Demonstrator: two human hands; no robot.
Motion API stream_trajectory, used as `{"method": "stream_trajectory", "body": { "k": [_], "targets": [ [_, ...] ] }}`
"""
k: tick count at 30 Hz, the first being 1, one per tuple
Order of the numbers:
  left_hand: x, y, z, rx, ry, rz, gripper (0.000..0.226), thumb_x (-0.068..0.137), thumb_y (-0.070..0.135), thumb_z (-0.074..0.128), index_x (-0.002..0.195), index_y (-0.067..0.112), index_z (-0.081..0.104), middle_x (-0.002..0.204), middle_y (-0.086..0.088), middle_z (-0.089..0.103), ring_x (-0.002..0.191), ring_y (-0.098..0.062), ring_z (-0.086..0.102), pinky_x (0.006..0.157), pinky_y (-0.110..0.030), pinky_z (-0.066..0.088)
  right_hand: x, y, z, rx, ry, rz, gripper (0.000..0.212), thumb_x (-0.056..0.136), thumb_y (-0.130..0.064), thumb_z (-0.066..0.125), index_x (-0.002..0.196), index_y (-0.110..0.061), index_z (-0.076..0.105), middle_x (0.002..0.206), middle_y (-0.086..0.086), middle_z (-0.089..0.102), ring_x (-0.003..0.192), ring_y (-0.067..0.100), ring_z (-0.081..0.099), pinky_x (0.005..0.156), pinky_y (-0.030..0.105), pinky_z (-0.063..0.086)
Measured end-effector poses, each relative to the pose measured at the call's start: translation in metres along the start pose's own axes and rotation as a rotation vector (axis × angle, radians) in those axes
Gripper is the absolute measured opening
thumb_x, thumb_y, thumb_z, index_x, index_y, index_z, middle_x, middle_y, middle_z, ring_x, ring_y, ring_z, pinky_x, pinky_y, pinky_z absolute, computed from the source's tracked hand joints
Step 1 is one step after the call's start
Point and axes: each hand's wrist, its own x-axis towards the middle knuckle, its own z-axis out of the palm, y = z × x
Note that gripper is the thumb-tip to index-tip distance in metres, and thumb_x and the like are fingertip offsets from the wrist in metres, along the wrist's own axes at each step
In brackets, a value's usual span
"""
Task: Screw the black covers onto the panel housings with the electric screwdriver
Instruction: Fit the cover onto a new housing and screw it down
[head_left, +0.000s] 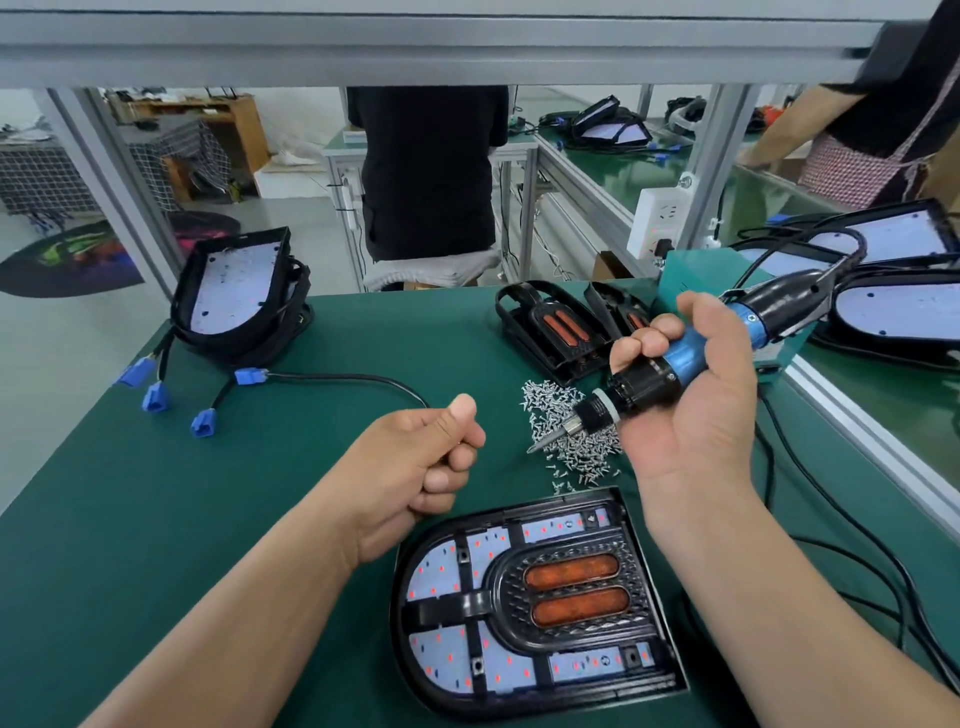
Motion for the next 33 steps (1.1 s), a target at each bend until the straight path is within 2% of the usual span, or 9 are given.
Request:
{"method": "stream_trajectory", "body": {
  "k": [3,6,9,15,18,21,33],
  "targets": [
    [0.002,0.0,-0.002,-0.054,0.028,-0.047,0.039,0.097,0.039,0.066,0.101,0.0,0.071,0.073,-0.001,0.054,0.055,-0.006,0.036,0.044,-0.015,0.027,0.004,0.004,0.008,-0.004,0.023,0.003,0.013,0.096,-0.016,0.073,0.096,-0.014,0.061,0.077,0.0,0.056,0.062,0.014,0.053,0.066,0.031,0.054],
    [0.003,0.001,-0.007,-0.139,0.007,-0.074,0.027,0.105,0.008,0.056,0.117,-0.012,0.069,0.084,-0.008,0.06,0.063,-0.009,0.047,0.048,-0.016,0.034,0.01,0.012,0.016,-0.025,0.04,0.012,0.013,0.097,-0.015,0.073,0.098,-0.014,0.06,0.076,0.001,0.058,0.061,0.014,0.054,0.067,0.031,0.055],
    [0.004,0.001,-0.01,-0.114,0.009,-0.055,0.022,0.103,-0.004,0.054,0.115,-0.011,0.072,0.086,-0.011,0.065,0.061,-0.009,0.049,0.046,-0.015,0.033,0.014,0.017,0.02,-0.04,0.023,0.024,0.017,0.098,-0.015,0.072,0.105,-0.014,0.057,0.076,0.001,0.058,0.06,0.015,0.054,0.068,0.032,0.055],
    [0.003,-0.001,-0.007,-0.039,-0.059,0.024,0.011,0.099,0.001,0.063,0.108,0.001,0.068,0.093,-0.015,0.073,0.056,-0.007,0.048,0.042,-0.014,0.032,0.014,0.016,0.016,-0.025,0.016,0.013,0.015,0.097,-0.014,0.073,0.102,-0.014,0.059,0.077,0.001,0.058,0.06,0.014,0.055,0.068,0.032,0.056],
    [0.002,0.0,-0.006,-0.061,-0.089,0.07,0.011,0.09,0.01,0.073,0.1,0.007,0.075,0.09,-0.013,0.07,0.057,-0.008,0.045,0.044,-0.015,0.031,0.012,0.014,0.015,-0.026,0.007,0.006,0.014,0.097,-0.014,0.072,0.102,-0.014,0.059,0.076,0.001,0.058,0.06,0.014,0.056,0.068,0.032,0.056],
    [0.001,0.0,-0.005,-0.079,-0.108,0.085,0.011,0.086,0.007,0.081,0.096,0.01,0.081,0.091,-0.013,0.071,0.056,-0.007,0.044,0.044,-0.015,0.03,0.01,0.014,0.015,-0.032,-0.015,-0.002,0.015,0.098,-0.014,0.071,0.104,-0.015,0.058,0.077,0.0,0.057,0.061,0.014,0.056,0.068,0.032,0.056],
    [0.0,0.0,-0.001,-0.08,-0.092,0.089,0.016,0.08,0.004,0.079,0.094,0.01,0.083,0.101,-0.02,0.077,0.052,-0.006,0.041,0.043,-0.015,0.03,0.007,0.015,0.018,-0.039,-0.047,-0.009,0.012,0.1,-0.017,0.07,0.101,-0.016,0.058,0.076,-0.001,0.058,0.062,0.013,0.055,0.07,0.032,0.056]
  ]
}}
